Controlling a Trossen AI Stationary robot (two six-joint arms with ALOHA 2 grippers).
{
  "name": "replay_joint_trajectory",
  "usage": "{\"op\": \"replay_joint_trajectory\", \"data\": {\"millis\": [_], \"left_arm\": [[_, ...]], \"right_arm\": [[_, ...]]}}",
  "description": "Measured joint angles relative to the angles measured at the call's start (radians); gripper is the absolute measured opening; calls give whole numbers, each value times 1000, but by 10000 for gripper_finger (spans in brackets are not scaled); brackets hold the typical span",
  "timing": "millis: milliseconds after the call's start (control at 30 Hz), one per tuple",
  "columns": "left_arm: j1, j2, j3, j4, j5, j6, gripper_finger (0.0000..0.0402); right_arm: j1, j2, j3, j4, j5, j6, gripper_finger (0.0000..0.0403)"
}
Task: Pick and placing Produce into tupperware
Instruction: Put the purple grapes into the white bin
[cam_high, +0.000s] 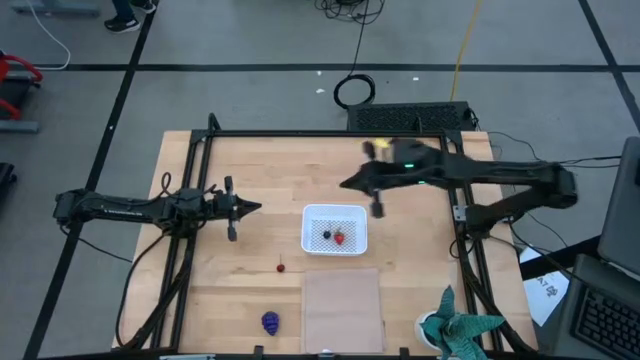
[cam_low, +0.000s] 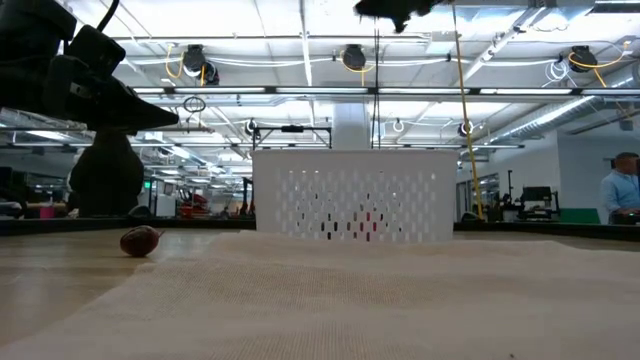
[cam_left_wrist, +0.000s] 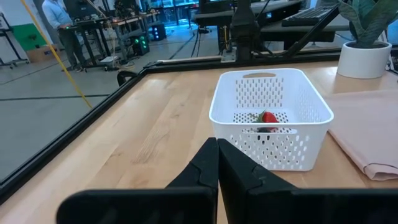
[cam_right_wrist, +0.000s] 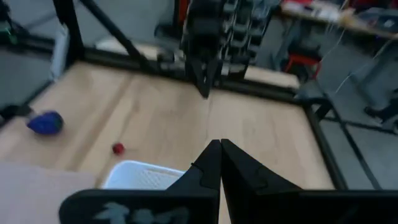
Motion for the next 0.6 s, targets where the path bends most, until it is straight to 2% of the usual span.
{"op": "replay_joint_trajectory", "data": {"millis": [233, 367, 467, 600], "left_arm": [[0, 0, 0, 0, -7, 12, 3], [0, 0, 0, 0, -32, 16, 3], [0, 0, 0, 0, -46, 12, 3], [0, 0, 0, 0, -47, 3, 3]], "right_arm": [[0, -317, -238, 89, 5, 141, 0], [4, -455, -375, 102, 9, 200, 0], [5, -543, -467, 106, 74, 247, 0], [4, -653, -588, 112, 88, 248, 0]]}}
